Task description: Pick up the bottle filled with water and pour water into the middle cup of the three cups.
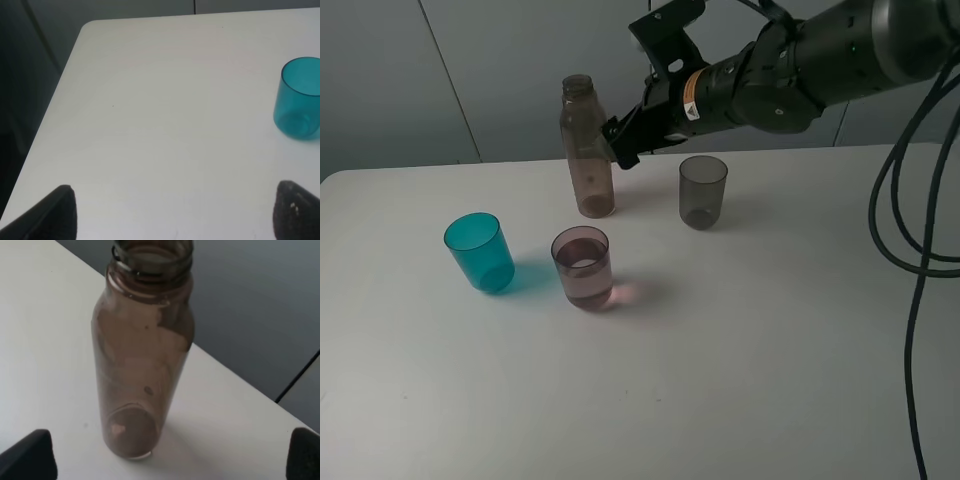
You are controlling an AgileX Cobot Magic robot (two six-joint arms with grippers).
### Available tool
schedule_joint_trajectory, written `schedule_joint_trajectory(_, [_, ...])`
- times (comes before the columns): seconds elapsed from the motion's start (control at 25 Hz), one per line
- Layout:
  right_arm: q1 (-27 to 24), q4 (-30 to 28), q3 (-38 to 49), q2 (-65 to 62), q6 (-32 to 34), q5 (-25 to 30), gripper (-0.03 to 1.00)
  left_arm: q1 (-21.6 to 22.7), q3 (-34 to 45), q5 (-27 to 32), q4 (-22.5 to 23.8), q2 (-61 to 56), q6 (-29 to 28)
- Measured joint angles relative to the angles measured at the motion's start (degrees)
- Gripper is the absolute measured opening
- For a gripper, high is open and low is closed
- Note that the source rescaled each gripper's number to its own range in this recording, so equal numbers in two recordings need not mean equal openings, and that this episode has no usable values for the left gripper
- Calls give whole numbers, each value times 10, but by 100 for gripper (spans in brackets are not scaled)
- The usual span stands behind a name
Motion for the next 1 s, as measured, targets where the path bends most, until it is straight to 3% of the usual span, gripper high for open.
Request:
schedule_joint_trajectory(0.2, [0, 29, 49, -110, -4, 74, 99, 0, 0, 0, 0, 0, 0])
schedule_joint_trajectory(0.36, [0, 88, 79, -204, -64, 171, 99, 0, 0, 0, 0, 0, 0])
schedule_joint_trajectory(0.6, [0, 261, 115, -348, -250, 375, 99, 0, 0, 0, 0, 0, 0])
schedule_joint_trajectory(0.76, [0, 364, 143, -439, -319, 469, 99, 0, 0, 0, 0, 0, 0])
schedule_joint_trajectory(1.0, [0, 390, 205, -584, -331, 571, 99, 0, 0, 0, 0, 0, 0])
